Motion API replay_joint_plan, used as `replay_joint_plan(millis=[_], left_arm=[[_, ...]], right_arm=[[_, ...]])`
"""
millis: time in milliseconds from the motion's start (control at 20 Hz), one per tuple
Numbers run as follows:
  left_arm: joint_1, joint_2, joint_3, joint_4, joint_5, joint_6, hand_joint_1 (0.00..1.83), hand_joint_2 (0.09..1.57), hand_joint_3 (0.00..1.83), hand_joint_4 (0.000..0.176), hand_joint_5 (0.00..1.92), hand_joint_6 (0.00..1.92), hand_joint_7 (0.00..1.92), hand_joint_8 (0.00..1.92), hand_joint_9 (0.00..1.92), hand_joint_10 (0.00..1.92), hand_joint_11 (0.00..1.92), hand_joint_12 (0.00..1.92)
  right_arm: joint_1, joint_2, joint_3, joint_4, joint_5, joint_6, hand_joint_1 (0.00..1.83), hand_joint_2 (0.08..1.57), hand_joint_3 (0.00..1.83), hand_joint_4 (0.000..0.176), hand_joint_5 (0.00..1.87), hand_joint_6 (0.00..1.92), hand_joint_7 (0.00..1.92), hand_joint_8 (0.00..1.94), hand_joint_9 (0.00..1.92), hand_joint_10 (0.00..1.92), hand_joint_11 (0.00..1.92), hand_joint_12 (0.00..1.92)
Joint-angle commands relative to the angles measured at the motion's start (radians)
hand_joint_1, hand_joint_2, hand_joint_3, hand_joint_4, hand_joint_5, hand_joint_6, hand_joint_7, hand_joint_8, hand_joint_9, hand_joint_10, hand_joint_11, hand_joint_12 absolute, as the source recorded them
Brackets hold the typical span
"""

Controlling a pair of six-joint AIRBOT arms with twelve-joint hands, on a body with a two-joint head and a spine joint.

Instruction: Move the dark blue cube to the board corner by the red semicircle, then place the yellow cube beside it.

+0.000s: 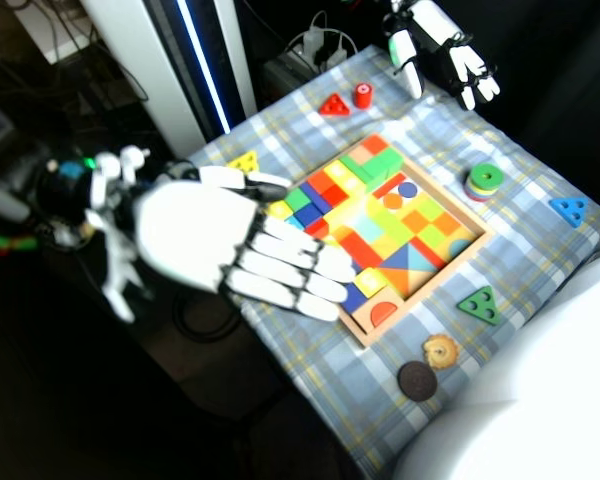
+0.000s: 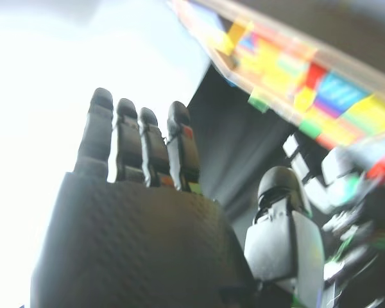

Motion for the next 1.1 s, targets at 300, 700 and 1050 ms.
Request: replay_joint_plan(millis=[300,700,1050], left_arm=[[-0.009,0.005,0.002,0.041,-0.122,-0.005,0.66,1.4,0.0,0.054,0.29,0.0,0.09,0.0,0.08,0.0,0.0,0.0],[-0.01,0.005,-0.002,0.036,-0.133,-0.005,0.63,1.4,0.0,0.061,0.3,0.0,0.09,0.0,0.08,0.0,0.0,0.0],[-0.009,0.006,-0.005,0.033,-0.149,-0.004,0.68,1.4,0.0,0.035,0.31,0.0,0.09,0.0,0.07,0.0,0.0,0.0]], right_arm=[[-0.304,0.014,-0.136,0.229,0.59,-0.007,0.0,1.12,0.0,0.0,0.3,0.01,0.19,0.01,0.0,0.0,0.0,0.0],[-0.472,-0.047,-0.17,0.334,0.798,0.235,0.0,1.19,0.01,0.0,0.3,0.0,0.21,0.01,0.05,0.01,0.0,0.0],[-0.487,-0.103,-0.19,0.395,0.838,0.246,0.0,1.21,0.01,0.0,0.27,0.01,0.2,0.01,0.08,0.01,0.0,0.0]])
